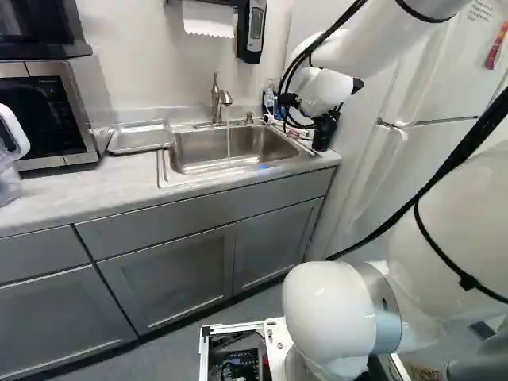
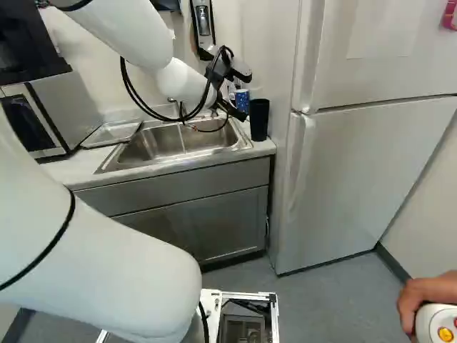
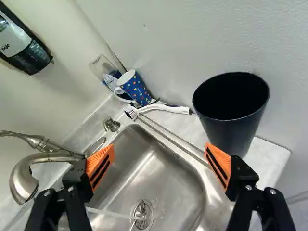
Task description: Rinse the cup and place it in the tray
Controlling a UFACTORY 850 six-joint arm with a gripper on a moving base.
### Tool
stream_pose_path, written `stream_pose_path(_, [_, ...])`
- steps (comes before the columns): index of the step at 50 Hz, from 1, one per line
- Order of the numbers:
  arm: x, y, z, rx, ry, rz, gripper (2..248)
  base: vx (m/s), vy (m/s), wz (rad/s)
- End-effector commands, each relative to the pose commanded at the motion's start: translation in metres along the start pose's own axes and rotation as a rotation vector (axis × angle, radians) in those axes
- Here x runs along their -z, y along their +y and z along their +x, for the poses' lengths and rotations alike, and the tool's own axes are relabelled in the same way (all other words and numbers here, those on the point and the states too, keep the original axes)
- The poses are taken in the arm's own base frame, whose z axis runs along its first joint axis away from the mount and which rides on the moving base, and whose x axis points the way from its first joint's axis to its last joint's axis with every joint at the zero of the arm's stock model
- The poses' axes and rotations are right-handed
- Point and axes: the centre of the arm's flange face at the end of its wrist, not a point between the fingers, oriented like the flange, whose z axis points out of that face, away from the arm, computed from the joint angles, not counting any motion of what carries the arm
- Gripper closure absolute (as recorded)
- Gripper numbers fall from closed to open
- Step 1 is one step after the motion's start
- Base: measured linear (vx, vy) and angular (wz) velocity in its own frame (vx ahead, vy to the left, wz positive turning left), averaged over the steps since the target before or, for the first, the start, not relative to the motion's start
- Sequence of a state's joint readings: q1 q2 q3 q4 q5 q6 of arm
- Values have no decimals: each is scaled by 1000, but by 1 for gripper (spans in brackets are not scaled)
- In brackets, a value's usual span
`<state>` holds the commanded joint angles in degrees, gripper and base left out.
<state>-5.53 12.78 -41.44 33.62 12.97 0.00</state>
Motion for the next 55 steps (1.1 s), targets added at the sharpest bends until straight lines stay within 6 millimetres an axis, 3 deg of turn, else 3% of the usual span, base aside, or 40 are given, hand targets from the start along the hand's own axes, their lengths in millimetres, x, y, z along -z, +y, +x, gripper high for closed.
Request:
stream_pose_path(29, [0,0,0,-23,0,-5,3,0,0,0])
stream_pose_path(55, [0,4,0,-169,0,-40,3,0,0,0])
